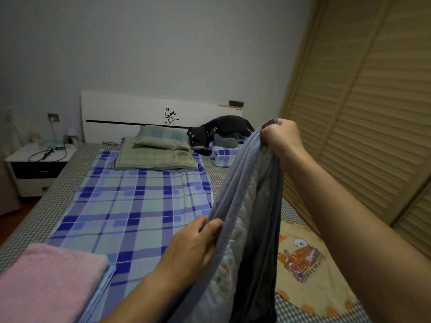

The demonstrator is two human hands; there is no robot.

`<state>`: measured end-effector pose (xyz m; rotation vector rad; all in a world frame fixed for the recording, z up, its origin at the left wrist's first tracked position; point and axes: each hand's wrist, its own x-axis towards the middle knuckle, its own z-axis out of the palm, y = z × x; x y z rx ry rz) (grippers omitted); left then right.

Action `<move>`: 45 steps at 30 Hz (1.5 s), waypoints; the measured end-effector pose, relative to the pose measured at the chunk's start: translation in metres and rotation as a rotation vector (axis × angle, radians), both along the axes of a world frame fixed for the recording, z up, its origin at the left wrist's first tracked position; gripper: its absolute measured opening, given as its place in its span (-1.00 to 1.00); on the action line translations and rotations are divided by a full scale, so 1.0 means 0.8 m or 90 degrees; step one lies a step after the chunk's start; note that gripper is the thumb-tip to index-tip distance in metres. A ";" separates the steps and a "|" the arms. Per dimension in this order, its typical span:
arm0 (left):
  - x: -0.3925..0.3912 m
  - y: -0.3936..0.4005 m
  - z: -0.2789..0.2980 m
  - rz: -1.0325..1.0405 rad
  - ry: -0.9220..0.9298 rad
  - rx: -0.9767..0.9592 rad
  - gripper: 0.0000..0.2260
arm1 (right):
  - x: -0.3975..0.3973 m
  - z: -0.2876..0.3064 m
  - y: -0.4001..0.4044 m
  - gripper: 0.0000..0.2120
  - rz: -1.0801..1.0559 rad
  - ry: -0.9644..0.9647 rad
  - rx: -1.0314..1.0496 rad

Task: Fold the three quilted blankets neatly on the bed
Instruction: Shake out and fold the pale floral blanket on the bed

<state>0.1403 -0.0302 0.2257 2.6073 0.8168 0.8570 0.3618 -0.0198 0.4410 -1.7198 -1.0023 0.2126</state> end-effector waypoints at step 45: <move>0.004 -0.031 -0.003 0.175 -0.252 -0.135 -0.81 | -0.001 -0.022 0.031 -0.84 -0.073 -0.091 -0.008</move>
